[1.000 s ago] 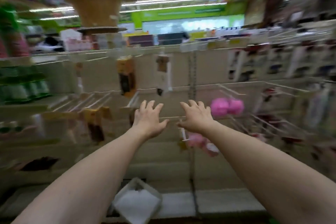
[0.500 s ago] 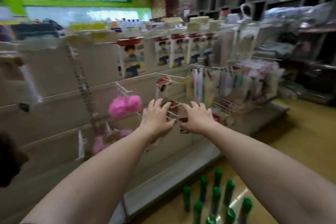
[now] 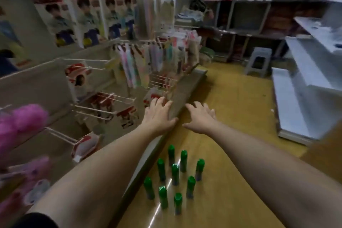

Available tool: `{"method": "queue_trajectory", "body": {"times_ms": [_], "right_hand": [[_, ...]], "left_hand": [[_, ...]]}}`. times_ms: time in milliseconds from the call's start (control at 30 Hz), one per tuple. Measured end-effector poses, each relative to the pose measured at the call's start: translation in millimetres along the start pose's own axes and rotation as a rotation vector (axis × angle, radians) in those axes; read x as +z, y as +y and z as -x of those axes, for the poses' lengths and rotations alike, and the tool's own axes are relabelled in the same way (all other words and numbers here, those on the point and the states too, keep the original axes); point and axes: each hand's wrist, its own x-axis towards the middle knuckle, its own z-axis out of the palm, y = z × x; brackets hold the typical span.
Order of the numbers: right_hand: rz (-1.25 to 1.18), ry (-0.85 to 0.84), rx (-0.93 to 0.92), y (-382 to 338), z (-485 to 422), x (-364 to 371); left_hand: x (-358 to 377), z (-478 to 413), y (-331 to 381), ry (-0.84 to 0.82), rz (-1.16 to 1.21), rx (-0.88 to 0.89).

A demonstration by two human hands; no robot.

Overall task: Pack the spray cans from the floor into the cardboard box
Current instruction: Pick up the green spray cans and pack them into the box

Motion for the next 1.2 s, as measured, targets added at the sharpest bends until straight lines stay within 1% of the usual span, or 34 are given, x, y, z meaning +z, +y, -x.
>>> {"method": "queue_trajectory", "body": {"times_ms": [133,333,467,600,667,867,1067,1200], "right_hand": [[0.022,-0.044,0.125,11,-3,28],[-0.028,-0.135,0.311,35,-14,72],[-0.064,-0.215,0.354,56,-27,111],[-0.095,-0.313,0.349,82,-47,158],[-0.116,-0.375,0.335,96,-61,186],[-0.179,-0.535,0.299,117,-97,287],[-0.303,-0.72,0.3,102,-101,417],[-0.332,-0.769,0.299,83,-102,515]], "left_hand": [[30,-29,-12,-0.084,0.02,0.056],[82,-52,-11,-0.214,0.035,0.137],[129,-71,-7,-0.344,0.024,0.152],[177,-92,-2,-0.414,-0.014,0.18],[205,-104,-3,-0.457,-0.023,0.165],[305,-105,-27,-0.609,-0.005,0.059],[412,-83,-88,-0.767,-0.032,0.009],[496,-72,-128,-0.851,-0.051,0.009]]}}
